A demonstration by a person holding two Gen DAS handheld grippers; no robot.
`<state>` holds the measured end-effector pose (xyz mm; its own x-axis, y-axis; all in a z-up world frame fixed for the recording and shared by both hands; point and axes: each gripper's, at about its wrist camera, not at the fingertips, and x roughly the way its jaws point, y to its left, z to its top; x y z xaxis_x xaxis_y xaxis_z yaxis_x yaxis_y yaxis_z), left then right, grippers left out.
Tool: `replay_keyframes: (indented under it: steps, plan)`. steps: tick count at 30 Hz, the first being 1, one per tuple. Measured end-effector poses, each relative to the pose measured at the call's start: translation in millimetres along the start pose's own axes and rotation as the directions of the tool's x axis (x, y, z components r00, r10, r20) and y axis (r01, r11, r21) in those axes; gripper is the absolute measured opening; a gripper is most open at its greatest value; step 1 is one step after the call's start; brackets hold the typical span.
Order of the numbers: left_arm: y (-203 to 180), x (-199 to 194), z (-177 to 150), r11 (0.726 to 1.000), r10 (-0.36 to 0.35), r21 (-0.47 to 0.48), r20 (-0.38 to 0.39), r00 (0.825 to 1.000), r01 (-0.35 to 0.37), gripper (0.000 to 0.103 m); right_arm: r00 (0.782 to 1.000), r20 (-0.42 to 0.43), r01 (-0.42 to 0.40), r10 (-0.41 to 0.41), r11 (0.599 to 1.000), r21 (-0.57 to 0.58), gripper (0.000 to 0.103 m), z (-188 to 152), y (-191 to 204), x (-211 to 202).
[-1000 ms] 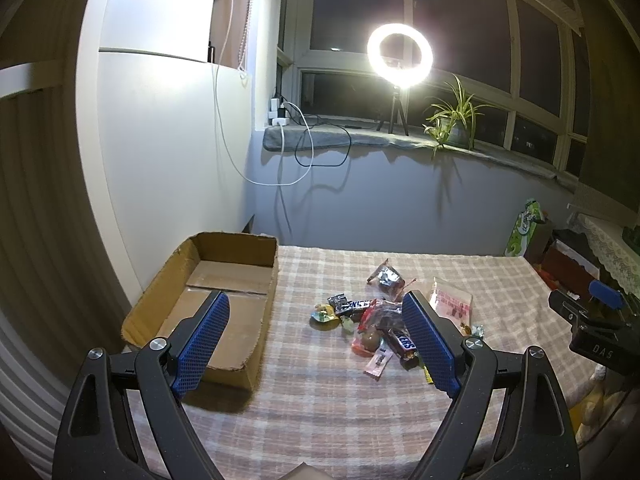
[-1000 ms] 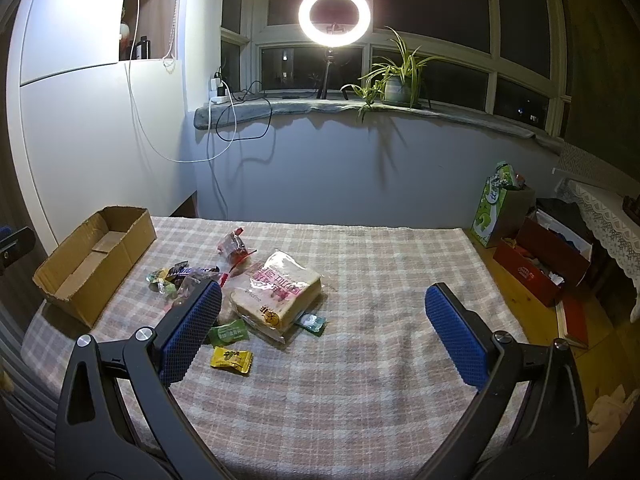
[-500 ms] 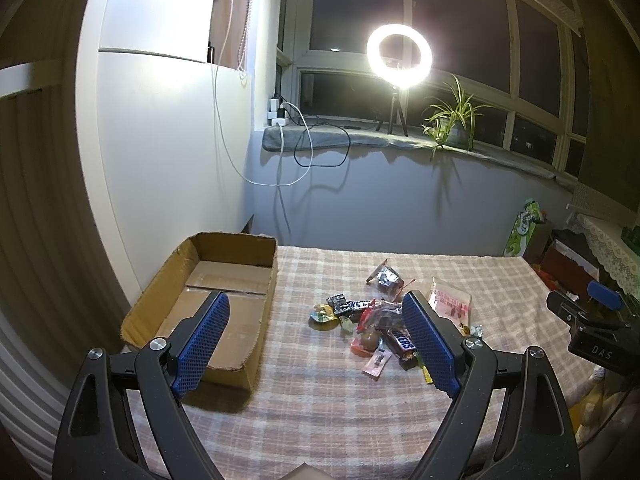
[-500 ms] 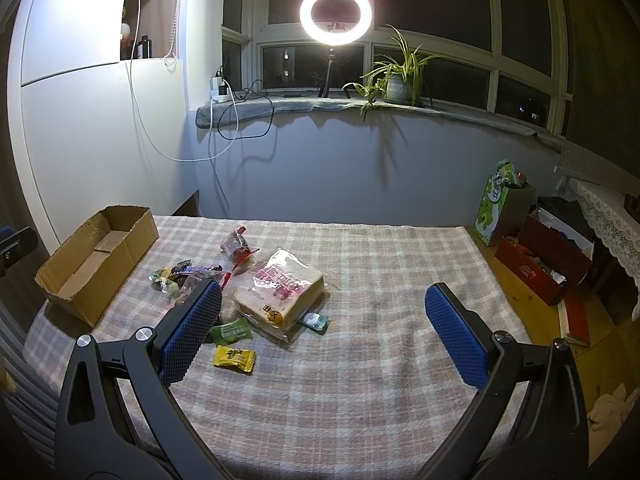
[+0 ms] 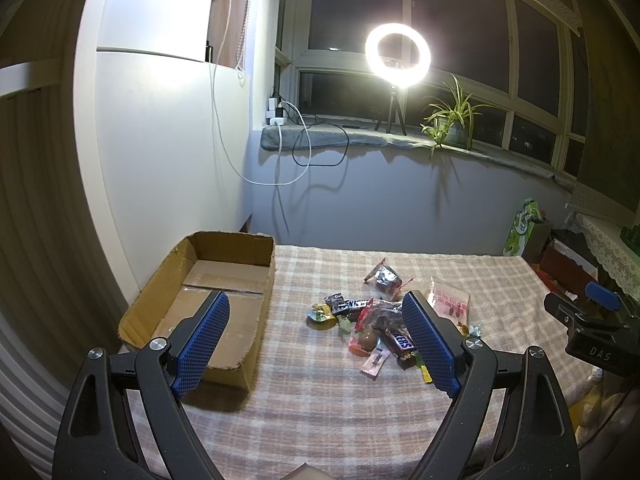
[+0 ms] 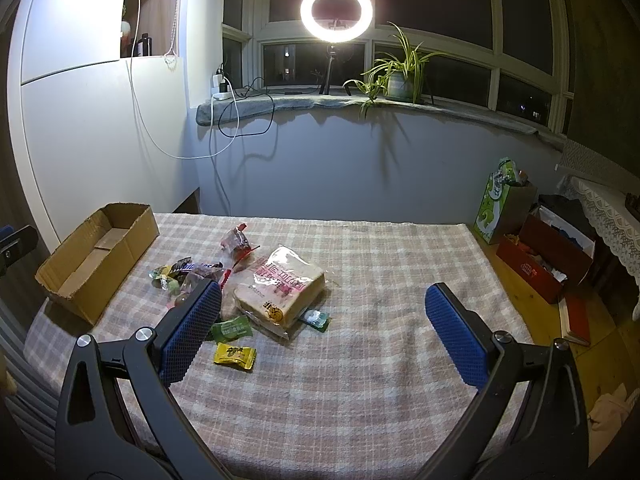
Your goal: Organize snacks
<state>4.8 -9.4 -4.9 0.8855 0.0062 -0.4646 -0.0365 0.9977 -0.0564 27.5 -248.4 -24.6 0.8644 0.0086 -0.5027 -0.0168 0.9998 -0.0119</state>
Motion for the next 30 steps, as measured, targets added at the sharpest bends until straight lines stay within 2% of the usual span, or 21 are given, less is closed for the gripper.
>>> replay_keyframes:
  steps: [30]
  plan:
    - [-7.5,3.3,-4.5,1.0,-0.006,0.004,-0.013,1.0,0.006,0.089,1.0,-0.007,-0.005,0.005,1.0,-0.001,0.103,0.7,-1.6,3.6]
